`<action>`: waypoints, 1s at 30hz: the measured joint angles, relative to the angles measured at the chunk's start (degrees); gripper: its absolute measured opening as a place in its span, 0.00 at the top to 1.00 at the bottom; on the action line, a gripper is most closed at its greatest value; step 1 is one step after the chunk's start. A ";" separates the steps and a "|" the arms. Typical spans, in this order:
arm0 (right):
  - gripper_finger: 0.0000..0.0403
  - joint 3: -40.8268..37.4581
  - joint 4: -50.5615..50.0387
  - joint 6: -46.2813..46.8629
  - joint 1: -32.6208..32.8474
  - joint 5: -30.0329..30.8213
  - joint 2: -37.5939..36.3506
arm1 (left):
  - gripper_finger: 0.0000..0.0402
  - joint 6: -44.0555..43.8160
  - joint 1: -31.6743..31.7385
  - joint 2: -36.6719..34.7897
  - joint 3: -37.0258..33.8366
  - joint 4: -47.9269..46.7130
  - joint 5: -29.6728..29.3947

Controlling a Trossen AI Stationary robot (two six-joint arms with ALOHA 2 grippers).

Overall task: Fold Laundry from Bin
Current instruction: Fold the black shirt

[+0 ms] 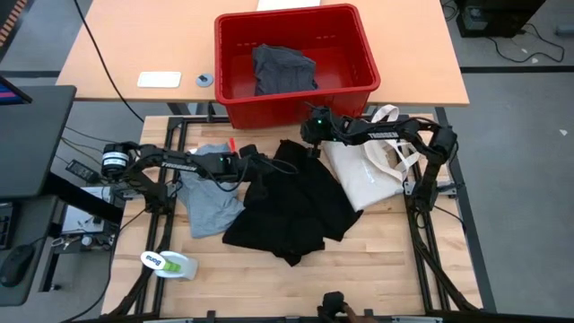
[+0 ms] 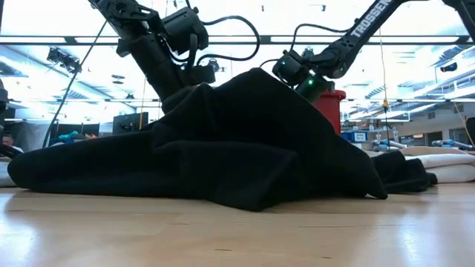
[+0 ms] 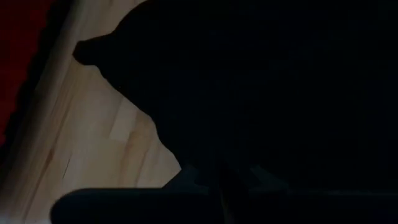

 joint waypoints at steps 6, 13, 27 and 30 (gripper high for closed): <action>0.62 0.02 -13.47 7.51 1.17 -9.48 -7.33 | 0.97 -1.36 0.00 0.00 0.00 0.12 0.00; 0.62 -5.45 -9.25 15.57 13.94 -5.24 -9.45 | 0.97 -1.08 0.07 -0.02 0.00 0.74 -0.06; 0.63 -18.75 18.19 17.37 29.94 18.91 -8.71 | 0.97 -0.14 0.07 -0.04 0.00 1.61 -0.18; 0.63 -18.88 19.92 17.60 30.10 18.02 -7.23 | 0.97 0.12 0.07 -0.04 0.00 2.25 -0.18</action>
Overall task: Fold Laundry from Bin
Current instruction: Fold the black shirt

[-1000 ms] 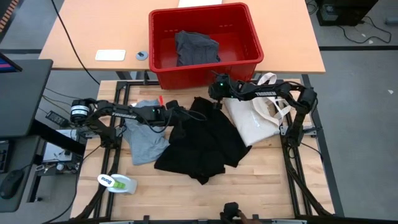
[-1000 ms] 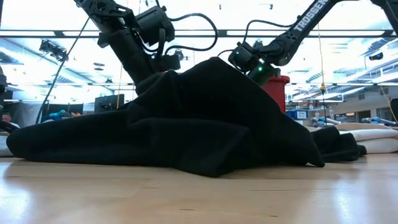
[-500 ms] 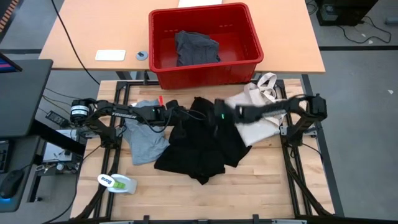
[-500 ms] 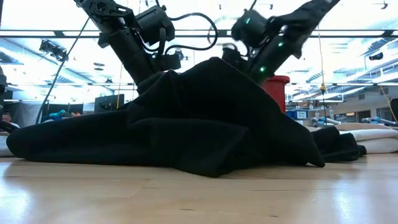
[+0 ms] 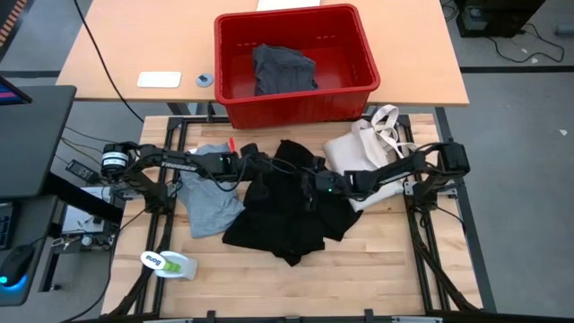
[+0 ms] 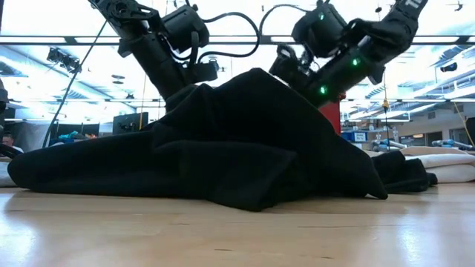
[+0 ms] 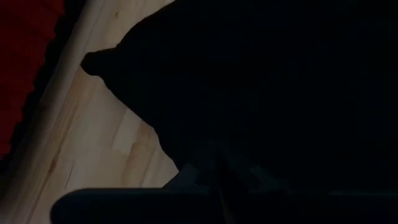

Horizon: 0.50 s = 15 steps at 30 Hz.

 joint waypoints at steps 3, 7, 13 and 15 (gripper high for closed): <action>0.63 0.22 -0.03 1.00 -0.02 -0.15 2.97 | 0.97 0.00 0.00 0.00 -0.02 1.08 -0.02; 0.63 0.33 1.33 1.30 0.04 2.96 5.28 | 0.97 0.02 0.00 0.00 -0.02 1.34 -0.01; 0.63 0.34 1.17 1.30 -0.36 3.90 7.01 | 0.97 0.09 0.00 0.00 -0.02 1.37 -0.01; 0.65 0.42 1.99 1.32 -0.42 4.45 7.65 | 0.97 0.09 0.00 0.00 -0.02 1.33 -0.01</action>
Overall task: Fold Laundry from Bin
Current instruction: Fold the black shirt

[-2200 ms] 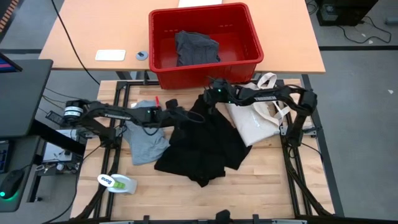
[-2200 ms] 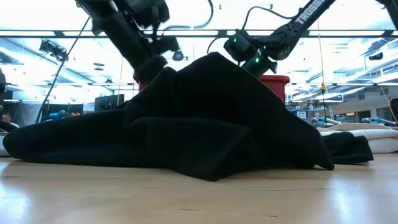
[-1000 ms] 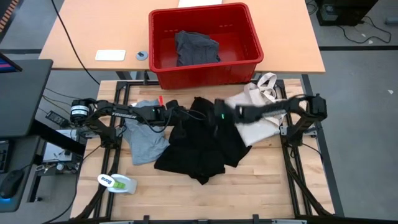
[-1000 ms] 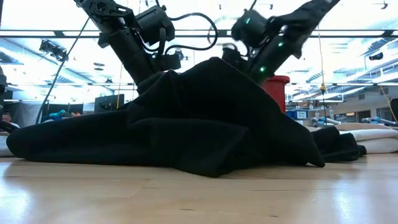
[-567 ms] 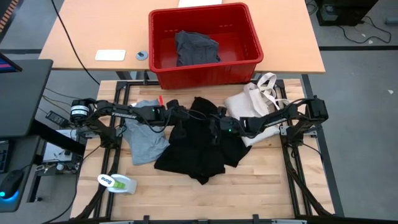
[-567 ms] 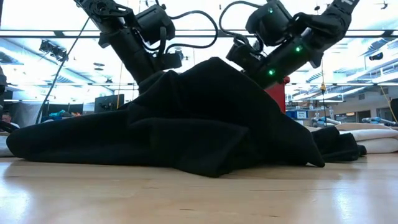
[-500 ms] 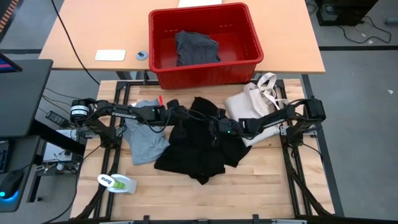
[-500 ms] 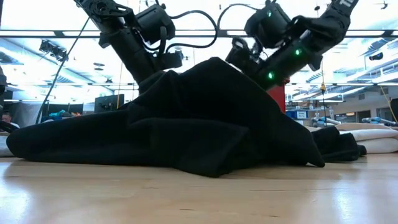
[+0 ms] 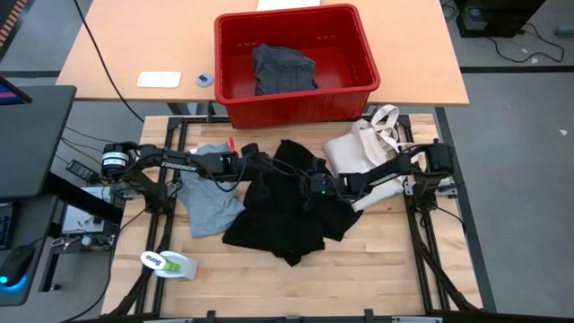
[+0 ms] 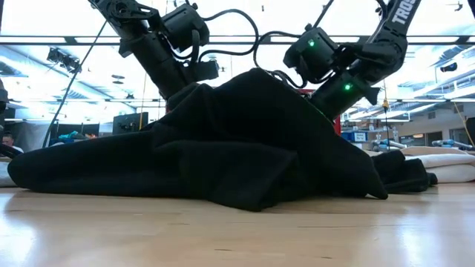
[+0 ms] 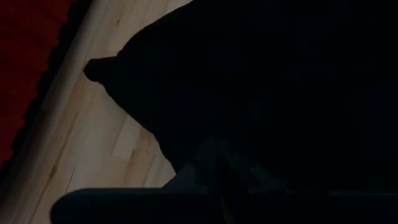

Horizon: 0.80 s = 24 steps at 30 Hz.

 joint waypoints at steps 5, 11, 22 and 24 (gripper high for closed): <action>0.88 -0.07 -0.43 0.46 0.00 0.99 0.18 | 0.97 0.00 0.00 0.00 0.00 -0.31 0.01; 0.92 -0.07 -1.76 0.42 0.09 4.75 -3.58 | 0.97 1.92 -0.43 0.00 0.00 -0.45 -0.04; 0.96 -0.05 -36.33 33.21 -5.35 1.93 -18.05 | 0.97 1.15 -0.50 0.00 0.00 -3.37 -0.07; 0.93 -0.05 -39.87 36.20 -6.81 -1.23 -17.72 | 0.97 1.12 -0.28 0.00 0.00 -2.70 -0.01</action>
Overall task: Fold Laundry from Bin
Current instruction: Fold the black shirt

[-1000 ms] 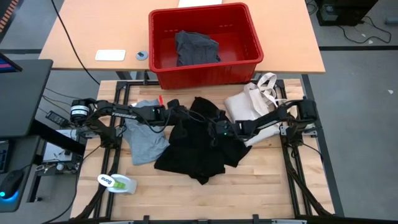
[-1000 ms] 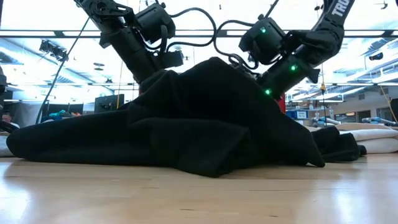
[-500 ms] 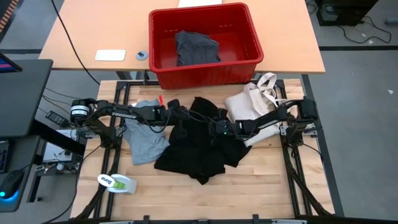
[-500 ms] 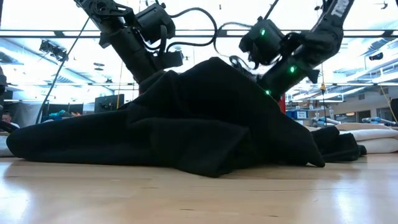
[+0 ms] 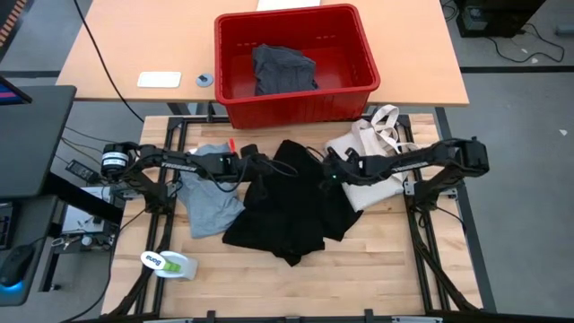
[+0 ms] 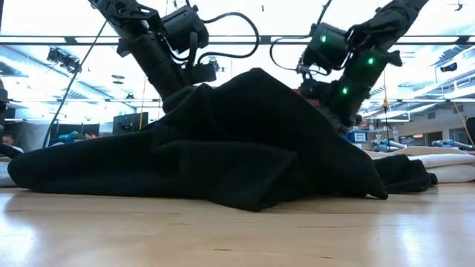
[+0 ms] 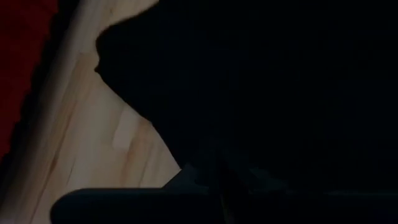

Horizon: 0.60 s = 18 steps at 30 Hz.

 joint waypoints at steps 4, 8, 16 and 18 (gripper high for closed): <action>0.90 0.00 0.61 -1.20 -1.99 -0.99 2.96 | 0.97 0.00 0.00 -0.01 0.00 2.77 0.02; 0.92 0.00 1.83 -3.65 -3.81 -1.27 6.36 | 0.97 -0.24 -0.15 -0.02 0.02 2.06 0.20; 0.87 0.00 8.23 -13.63 -7.57 0.36 9.41 | 0.97 1.03 -0.15 0.00 0.02 1.44 0.72; 0.83 0.00 8.10 -14.20 -8.58 -1.09 8.99 | 0.97 1.62 -0.15 0.41 0.02 1.90 0.72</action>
